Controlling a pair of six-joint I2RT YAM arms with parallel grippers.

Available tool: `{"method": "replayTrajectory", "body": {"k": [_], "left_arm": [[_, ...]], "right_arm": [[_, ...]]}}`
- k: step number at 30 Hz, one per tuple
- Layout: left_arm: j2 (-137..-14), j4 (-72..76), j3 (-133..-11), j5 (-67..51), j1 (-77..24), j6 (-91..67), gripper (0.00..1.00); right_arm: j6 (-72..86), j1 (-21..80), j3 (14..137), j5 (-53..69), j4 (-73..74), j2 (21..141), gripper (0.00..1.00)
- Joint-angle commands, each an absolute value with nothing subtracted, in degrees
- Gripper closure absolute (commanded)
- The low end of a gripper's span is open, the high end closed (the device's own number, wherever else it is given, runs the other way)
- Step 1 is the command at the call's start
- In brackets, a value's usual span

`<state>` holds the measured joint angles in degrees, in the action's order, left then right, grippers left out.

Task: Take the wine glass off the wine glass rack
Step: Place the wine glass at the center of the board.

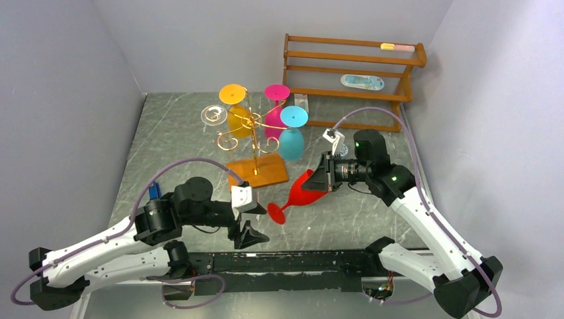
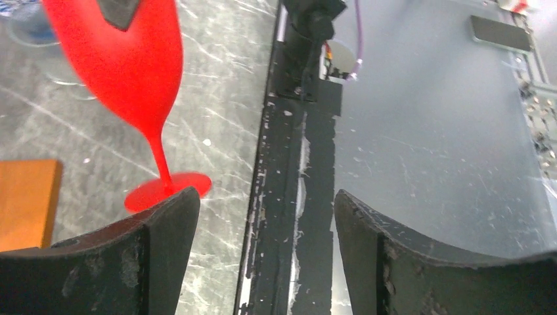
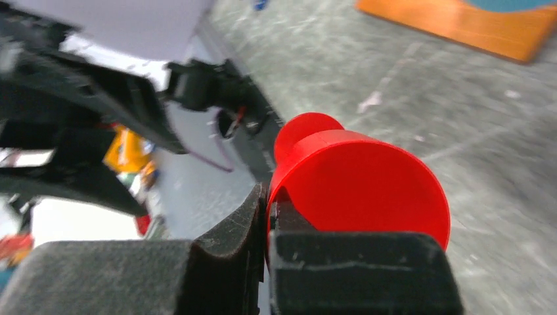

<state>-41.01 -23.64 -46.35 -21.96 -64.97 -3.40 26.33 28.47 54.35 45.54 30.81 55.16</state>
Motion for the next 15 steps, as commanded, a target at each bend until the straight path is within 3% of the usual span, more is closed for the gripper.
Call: {"method": "replayTrajectory", "body": {"k": [1, 4, 9, 15], "left_arm": [[-38.5, -24.6, -45.4, -13.9, -64.9, -6.6, 0.19], [-36.4, -24.1, -44.4, -10.0, -64.9, -8.8, 0.13], [-31.3, -22.3, -42.0, -4.9, -64.9, -12.2, 0.03], [-27.1, -24.7, -41.9, 3.5, -64.9, -18.3, 0.03]], "right_arm": [[21.1, 28.6, 57.3, 24.9, 42.6, 55.2, 1.0], [20.9, 28.5, 58.6, 11.6, 48.3, 56.4, 1.0], [21.9, 28.5, 58.7, 1.0, 51.0, 56.2, 1.0], [24.1, 28.5, 59.0, -12.0, 54.4, 59.2, 1.0]]}}
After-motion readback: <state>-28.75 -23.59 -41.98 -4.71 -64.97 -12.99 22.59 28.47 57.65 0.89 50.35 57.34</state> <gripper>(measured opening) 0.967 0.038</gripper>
